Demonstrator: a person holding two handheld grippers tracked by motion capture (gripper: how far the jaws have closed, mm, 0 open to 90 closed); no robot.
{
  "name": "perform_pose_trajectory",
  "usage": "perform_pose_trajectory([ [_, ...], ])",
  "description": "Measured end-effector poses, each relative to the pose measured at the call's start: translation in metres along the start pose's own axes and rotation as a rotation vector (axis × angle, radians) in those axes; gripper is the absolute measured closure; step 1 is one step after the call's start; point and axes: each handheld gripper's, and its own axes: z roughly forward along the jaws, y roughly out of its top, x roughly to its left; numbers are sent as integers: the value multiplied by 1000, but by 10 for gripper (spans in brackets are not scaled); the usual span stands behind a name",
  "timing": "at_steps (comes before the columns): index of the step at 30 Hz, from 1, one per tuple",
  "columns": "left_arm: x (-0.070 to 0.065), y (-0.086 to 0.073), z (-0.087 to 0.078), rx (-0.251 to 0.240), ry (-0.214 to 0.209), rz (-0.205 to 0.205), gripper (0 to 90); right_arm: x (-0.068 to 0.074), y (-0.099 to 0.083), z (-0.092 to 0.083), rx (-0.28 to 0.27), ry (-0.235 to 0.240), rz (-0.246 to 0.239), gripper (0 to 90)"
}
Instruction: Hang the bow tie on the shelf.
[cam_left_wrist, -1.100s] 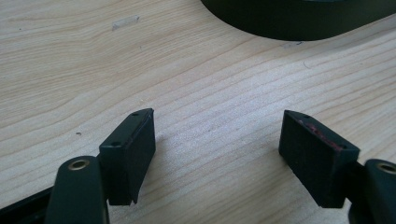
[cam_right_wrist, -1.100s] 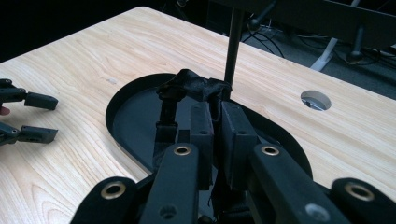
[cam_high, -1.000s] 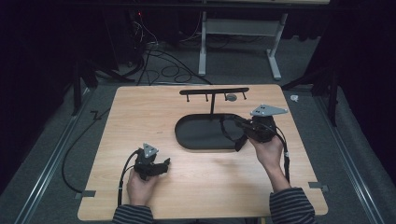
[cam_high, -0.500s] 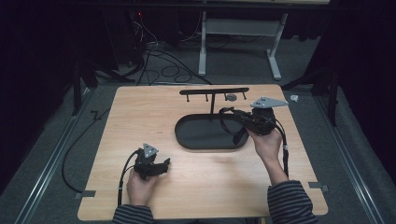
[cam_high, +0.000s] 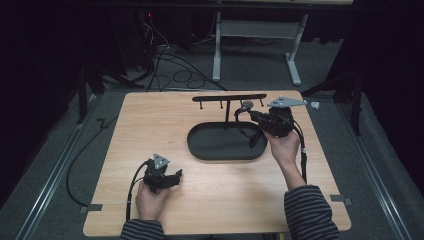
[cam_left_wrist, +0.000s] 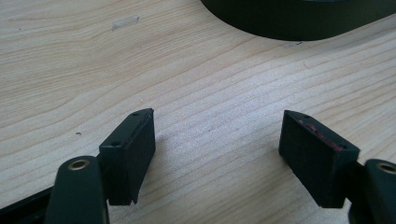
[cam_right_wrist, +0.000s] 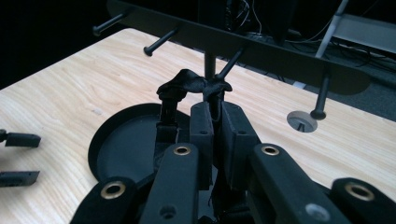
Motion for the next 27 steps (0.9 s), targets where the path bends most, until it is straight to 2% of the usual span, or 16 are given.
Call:
perform_pose_trajectory([
  [15, 0, 0, 0, 0, -1, 0, 275, -7, 10, 14, 3, -21, 28, 856],
  [27, 0, 0, 0, 0, -1, 0, 274, -16, 14, 30, 24, -62, 65, 848],
])
